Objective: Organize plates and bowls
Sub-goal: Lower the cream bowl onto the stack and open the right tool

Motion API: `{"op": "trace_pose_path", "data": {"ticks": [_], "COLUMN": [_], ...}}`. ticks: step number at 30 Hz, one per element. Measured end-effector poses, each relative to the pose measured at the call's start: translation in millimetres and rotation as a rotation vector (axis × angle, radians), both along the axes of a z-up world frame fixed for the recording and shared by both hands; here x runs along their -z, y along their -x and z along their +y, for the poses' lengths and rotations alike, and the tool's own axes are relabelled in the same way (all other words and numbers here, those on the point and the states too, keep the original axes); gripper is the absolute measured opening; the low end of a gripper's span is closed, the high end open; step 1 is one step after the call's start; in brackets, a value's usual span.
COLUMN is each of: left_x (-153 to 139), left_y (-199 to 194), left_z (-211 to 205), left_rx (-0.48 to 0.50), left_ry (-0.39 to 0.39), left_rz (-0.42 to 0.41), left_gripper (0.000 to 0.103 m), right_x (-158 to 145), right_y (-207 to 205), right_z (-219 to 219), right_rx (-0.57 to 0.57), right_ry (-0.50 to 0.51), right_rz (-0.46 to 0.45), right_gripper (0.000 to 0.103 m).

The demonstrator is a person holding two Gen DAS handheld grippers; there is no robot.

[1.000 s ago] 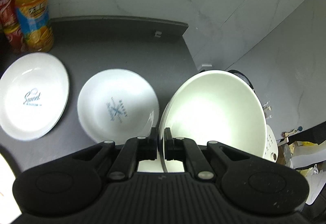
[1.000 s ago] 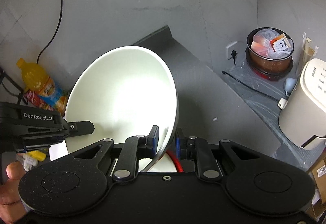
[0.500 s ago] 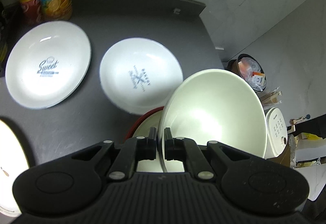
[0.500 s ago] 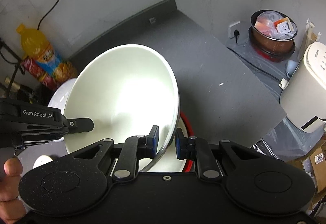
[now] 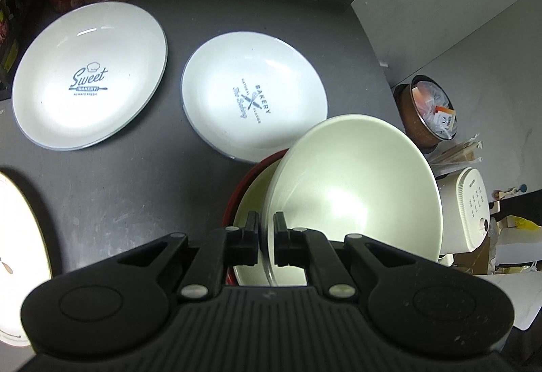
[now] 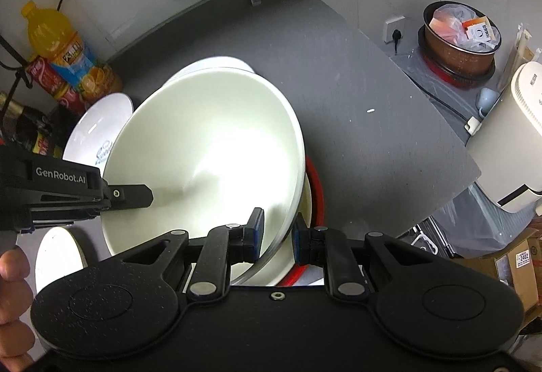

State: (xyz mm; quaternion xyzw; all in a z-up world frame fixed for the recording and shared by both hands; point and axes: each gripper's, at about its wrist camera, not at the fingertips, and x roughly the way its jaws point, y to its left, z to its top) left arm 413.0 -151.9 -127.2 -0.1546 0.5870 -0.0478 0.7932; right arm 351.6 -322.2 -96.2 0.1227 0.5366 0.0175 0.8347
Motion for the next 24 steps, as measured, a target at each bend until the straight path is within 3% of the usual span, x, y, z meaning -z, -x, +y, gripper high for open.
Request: {"op": "trace_pose_path", "data": {"ticks": [11, 18, 24], "left_x": [14, 11, 7], "left_y": [0, 2, 3], "left_z": [4, 2, 4], "left_rx": [-0.018, -0.009, -0.007], "left_ry": [0.0, -0.006, -0.001], "left_rz": [0.046, 0.054, 0.05], "left_gripper": [0.006, 0.008, 0.009], "right_x": [-2, -5, -15], "right_y": [-1, 2, 9], "right_z": [4, 2, 2], "right_rx": [-0.035, -0.029, -0.04], "right_ry": [0.021, 0.034, 0.037], "right_rz": [-0.004, 0.013, -0.024], "right_gripper": [0.025, 0.033, 0.034]}}
